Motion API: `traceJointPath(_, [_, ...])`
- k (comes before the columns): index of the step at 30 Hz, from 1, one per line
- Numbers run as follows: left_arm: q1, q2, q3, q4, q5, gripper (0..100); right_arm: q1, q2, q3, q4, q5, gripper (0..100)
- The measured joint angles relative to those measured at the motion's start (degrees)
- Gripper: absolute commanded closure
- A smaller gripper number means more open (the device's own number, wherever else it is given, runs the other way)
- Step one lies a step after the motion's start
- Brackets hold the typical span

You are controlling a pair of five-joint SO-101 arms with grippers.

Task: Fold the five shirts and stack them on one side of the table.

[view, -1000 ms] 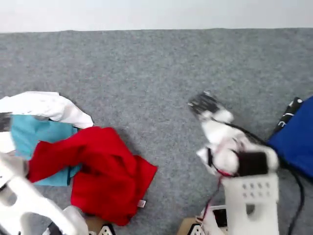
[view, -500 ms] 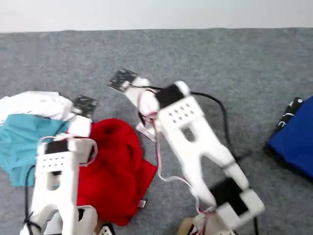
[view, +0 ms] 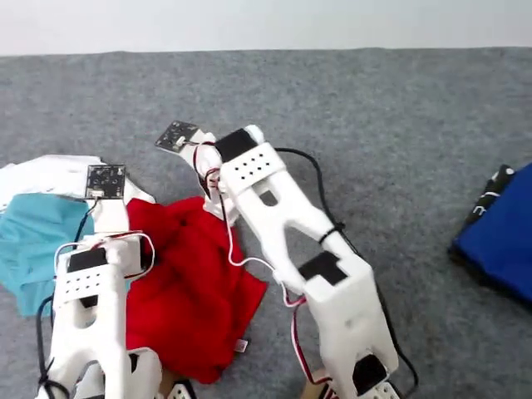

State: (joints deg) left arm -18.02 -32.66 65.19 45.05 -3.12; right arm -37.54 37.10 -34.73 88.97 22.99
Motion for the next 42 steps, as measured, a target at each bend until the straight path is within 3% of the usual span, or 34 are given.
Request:
traceJointPath(8, [-0.26, 0.00, 0.00, 0.00, 0.18, 100, -3.60, 11.34, -11.43, -0.35, -0.18, 84.0])
traceJointPath(12, [-0.26, 0.00, 0.00, 0.00, 0.18, 100, -4.31, 14.59, -14.51, -0.35, -0.18, 98.7])
traceJointPath(15, [-0.26, 0.00, 0.00, 0.00, 0.18, 100, -4.04, 15.03, -14.95, -0.26, -0.18, 98.8])
traceJointPath(26, [-0.26, 0.00, -0.44, 0.00, 0.18, 100, 2.90, 8.44, -15.12, 1.76, -0.18, 98.8])
traceJointPath(31, [-0.26, 0.00, -9.67, 3.60, 0.26, 100, 7.12, 0.35, -15.12, 3.60, 2.55, 98.8])
traceJointPath(42, [15.91, 0.00, -34.90, 12.66, -1.14, 100, 18.81, -12.48, -15.12, 6.68, 10.11, 98.8])
